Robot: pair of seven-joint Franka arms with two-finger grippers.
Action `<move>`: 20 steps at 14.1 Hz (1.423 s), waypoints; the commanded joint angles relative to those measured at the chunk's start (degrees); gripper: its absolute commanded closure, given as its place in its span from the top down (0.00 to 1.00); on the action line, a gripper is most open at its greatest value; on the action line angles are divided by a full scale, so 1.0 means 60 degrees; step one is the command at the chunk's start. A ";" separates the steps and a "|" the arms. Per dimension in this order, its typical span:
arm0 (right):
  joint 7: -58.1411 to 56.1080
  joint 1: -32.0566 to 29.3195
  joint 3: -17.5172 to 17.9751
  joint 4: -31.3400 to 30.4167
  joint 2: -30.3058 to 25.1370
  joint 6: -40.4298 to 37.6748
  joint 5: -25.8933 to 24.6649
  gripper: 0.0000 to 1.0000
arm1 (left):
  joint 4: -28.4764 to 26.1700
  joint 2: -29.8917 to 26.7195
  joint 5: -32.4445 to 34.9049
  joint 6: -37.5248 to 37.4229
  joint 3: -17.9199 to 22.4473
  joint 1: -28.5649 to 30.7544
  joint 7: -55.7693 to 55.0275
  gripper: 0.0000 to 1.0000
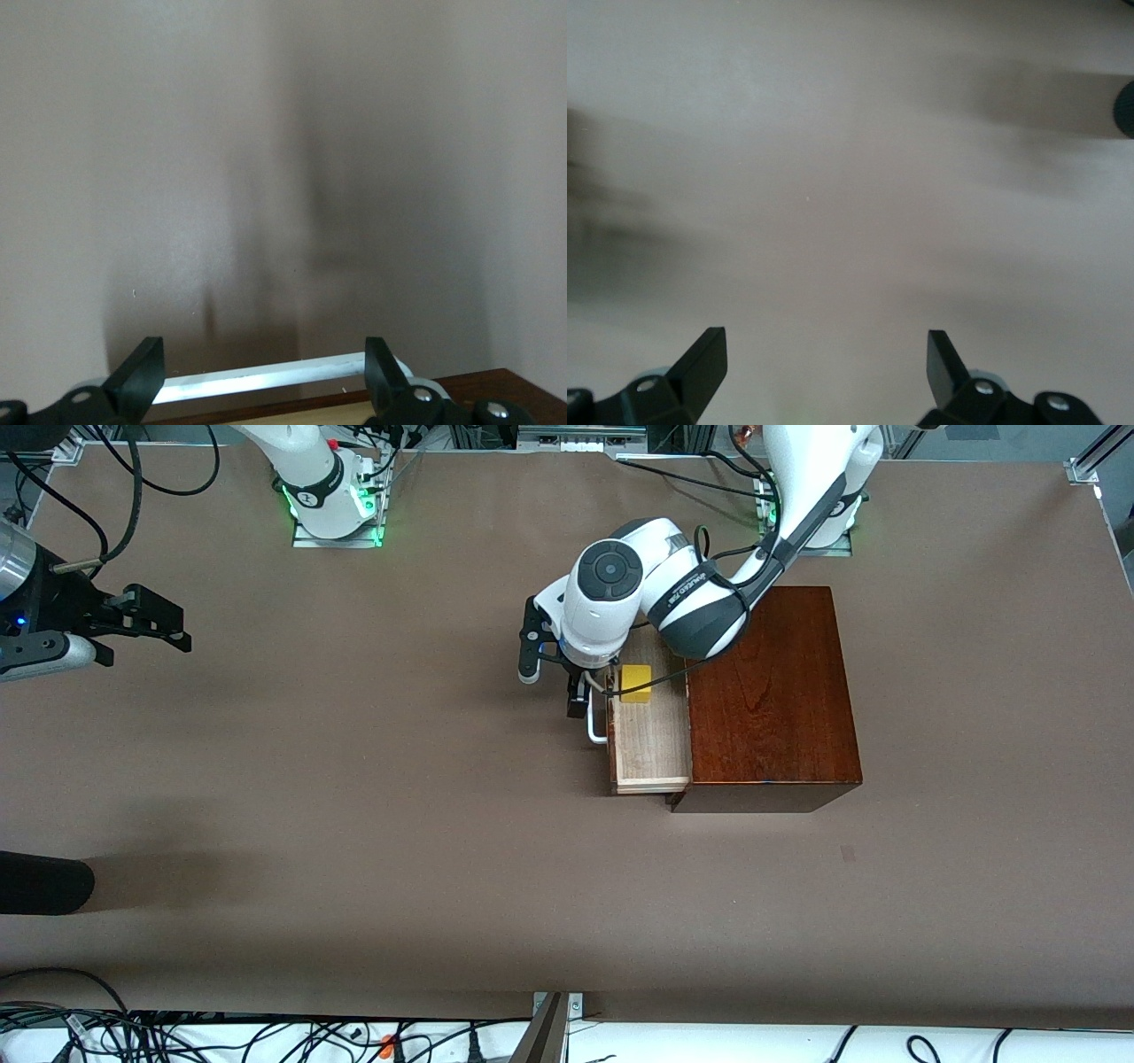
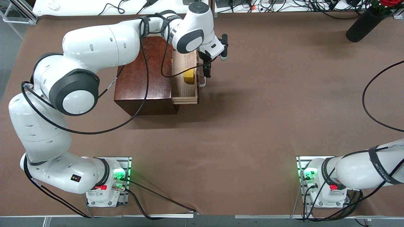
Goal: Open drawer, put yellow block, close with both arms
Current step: 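Push the drawer closed into the box with the left gripper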
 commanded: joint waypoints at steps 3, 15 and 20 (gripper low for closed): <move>0.0047 0.0070 0.0161 0.0054 -0.0100 -0.0106 -0.0606 1.00 | -0.0077 0.0191 0.0732 0.0072 -0.0005 0.0015 0.0248 1.00; 0.0061 0.0084 0.0176 0.0054 -0.0114 -0.0224 -0.0533 1.00 | -0.0093 -0.0073 0.0748 -0.1758 0.0083 0.0381 0.0292 1.00; -0.0056 0.0084 0.0175 0.0069 -0.0114 -0.0297 -0.0547 1.00 | -0.0078 -0.0233 0.1041 -0.2417 0.0112 0.0777 0.0307 1.00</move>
